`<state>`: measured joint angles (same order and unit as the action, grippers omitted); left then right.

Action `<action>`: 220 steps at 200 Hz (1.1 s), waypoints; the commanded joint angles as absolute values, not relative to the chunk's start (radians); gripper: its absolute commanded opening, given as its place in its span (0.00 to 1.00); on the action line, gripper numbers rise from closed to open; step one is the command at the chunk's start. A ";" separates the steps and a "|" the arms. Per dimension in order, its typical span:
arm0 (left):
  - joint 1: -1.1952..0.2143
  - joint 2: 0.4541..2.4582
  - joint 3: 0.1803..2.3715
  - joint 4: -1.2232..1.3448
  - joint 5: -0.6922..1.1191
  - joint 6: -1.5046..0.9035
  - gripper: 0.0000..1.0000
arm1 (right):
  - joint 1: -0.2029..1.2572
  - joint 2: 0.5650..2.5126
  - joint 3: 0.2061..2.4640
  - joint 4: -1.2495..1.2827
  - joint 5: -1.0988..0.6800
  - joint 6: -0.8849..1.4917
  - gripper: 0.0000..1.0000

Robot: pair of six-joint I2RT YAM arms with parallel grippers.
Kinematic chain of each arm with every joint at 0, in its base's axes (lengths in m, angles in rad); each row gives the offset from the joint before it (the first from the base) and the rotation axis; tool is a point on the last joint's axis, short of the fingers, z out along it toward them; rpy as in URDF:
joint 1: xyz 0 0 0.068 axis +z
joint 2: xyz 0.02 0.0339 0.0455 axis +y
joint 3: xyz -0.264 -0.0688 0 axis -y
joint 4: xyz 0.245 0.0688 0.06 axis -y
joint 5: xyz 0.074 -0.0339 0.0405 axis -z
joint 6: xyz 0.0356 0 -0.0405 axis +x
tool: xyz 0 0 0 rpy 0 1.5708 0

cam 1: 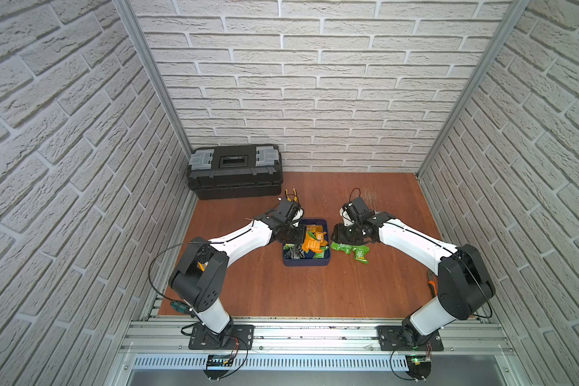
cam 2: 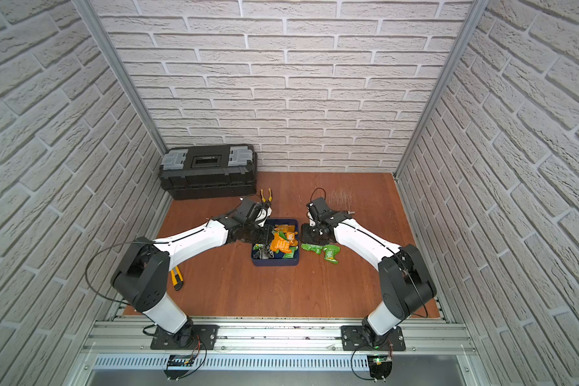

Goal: Take the cookies out of the storage box
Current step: Pick up the cookies from the storage box.

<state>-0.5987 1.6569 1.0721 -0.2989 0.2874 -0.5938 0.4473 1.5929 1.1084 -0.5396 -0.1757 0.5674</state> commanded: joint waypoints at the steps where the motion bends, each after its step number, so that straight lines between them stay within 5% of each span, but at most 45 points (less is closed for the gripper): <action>1: -0.563 1.627 1.015 -0.130 0.374 -0.681 0.00 | 0.451 1.553 1.094 -0.463 -0.261 0.570 0.54; 144: -0.462 1.591 0.787 0.330 0.557 -0.923 0.00 | 0.457 1.651 1.046 -0.165 -0.488 0.751 0.63; 220: -0.452 1.583 0.745 0.441 0.577 -0.985 0.00 | 0.458 1.671 1.040 -0.138 -0.469 0.771 0.67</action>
